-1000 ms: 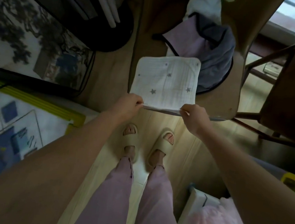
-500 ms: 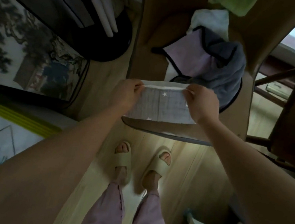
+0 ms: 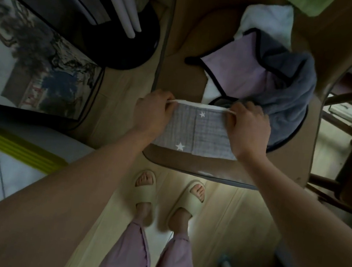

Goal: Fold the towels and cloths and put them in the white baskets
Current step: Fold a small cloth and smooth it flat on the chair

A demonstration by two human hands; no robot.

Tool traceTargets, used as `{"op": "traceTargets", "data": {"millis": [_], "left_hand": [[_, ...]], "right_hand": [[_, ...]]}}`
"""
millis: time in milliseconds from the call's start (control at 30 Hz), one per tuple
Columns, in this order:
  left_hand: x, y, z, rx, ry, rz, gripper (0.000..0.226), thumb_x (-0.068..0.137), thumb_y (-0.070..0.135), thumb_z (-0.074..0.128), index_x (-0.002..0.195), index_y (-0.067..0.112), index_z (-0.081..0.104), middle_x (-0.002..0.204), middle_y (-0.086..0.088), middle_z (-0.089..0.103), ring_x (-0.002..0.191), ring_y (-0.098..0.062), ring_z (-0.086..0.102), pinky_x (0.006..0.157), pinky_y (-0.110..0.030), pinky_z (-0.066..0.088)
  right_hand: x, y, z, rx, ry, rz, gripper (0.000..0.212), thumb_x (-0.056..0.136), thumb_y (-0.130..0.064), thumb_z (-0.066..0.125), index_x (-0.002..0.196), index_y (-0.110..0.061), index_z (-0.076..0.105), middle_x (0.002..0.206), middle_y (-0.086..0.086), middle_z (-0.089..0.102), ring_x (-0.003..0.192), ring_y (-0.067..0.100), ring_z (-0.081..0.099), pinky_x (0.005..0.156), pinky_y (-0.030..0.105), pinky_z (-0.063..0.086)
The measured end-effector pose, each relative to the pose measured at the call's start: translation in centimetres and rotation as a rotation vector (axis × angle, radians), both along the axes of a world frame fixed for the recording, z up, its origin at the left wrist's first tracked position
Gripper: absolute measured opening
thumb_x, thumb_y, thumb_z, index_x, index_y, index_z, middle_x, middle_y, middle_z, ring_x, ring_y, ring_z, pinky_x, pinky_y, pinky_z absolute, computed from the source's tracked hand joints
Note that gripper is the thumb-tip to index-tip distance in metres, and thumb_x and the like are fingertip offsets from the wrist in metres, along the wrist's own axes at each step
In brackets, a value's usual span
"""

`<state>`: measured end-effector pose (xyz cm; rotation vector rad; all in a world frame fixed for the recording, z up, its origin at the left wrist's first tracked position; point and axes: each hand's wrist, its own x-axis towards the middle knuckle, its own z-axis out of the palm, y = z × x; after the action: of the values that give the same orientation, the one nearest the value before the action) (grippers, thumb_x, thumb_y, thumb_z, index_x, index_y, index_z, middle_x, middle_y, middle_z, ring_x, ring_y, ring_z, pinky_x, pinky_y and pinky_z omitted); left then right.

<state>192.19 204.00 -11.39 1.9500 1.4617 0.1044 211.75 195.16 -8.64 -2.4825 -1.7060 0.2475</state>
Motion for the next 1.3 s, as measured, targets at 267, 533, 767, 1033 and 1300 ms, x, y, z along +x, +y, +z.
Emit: {"op": "traceTargets", "data": {"millis": [267,533,767,1033,1300], "left_hand": [[-3.1,-4.0,1.8,-0.106,-0.243,0.608,0.037,0.095,0.049,0.051,0.122,0.024,0.054,0.117,0.008,0.058,0.104,-0.008,0.056,0.083,-0.022,0.044],[-2.7,-5.9,1.7,-0.222,-0.307,0.540,0.024,0.098,0.039,0.050,0.098,0.019,0.063,0.086,0.011,0.062,0.077,0.005,0.058,0.059,-0.007,0.042],[-1.9,-5.4,2.1,-0.082,-0.303,0.385,0.022,0.098,0.032,0.053,0.092,0.012,0.060,0.071,0.010,0.056,0.062,0.009,0.054,0.052,-0.007,0.037],[-3.4,-3.8,-0.7,0.033,-0.093,0.212,0.024,0.103,0.032,0.042,0.095,0.011,0.052,0.072,0.005,0.053,0.060,-0.009,0.049,0.049,-0.020,0.028],[-3.8,-4.6,-1.0,0.338,0.010,0.105,0.035,0.096,0.032,0.053,0.123,0.010,0.054,0.122,-0.011,0.057,0.105,-0.027,0.055,0.079,-0.037,0.045]], "right_hand": [[-4.1,-1.0,-0.3,0.116,0.051,0.473,0.042,0.096,-0.023,0.051,0.133,-0.005,0.053,0.149,0.018,0.041,0.139,0.034,0.033,0.116,0.046,0.020],[-3.9,-0.2,-3.9,-0.102,0.068,0.466,0.056,0.102,-0.037,0.032,0.148,-0.006,0.035,0.156,0.016,0.029,0.147,0.028,0.022,0.122,0.039,0.008],[-4.7,-0.4,-4.6,-0.070,-0.012,0.440,0.059,0.103,-0.040,0.027,0.154,-0.014,0.019,0.160,0.016,0.013,0.149,0.028,0.010,0.121,0.035,-0.002],[-5.2,-0.4,-5.7,-0.086,-0.043,0.374,0.061,0.103,-0.044,0.026,0.155,-0.014,0.018,0.161,0.013,0.011,0.150,0.026,0.007,0.122,0.035,-0.004],[-5.0,-0.6,-2.5,0.057,0.098,0.307,0.055,0.101,-0.036,0.037,0.148,-0.008,0.034,0.157,0.018,0.024,0.147,0.029,0.018,0.122,0.041,0.003]]}}
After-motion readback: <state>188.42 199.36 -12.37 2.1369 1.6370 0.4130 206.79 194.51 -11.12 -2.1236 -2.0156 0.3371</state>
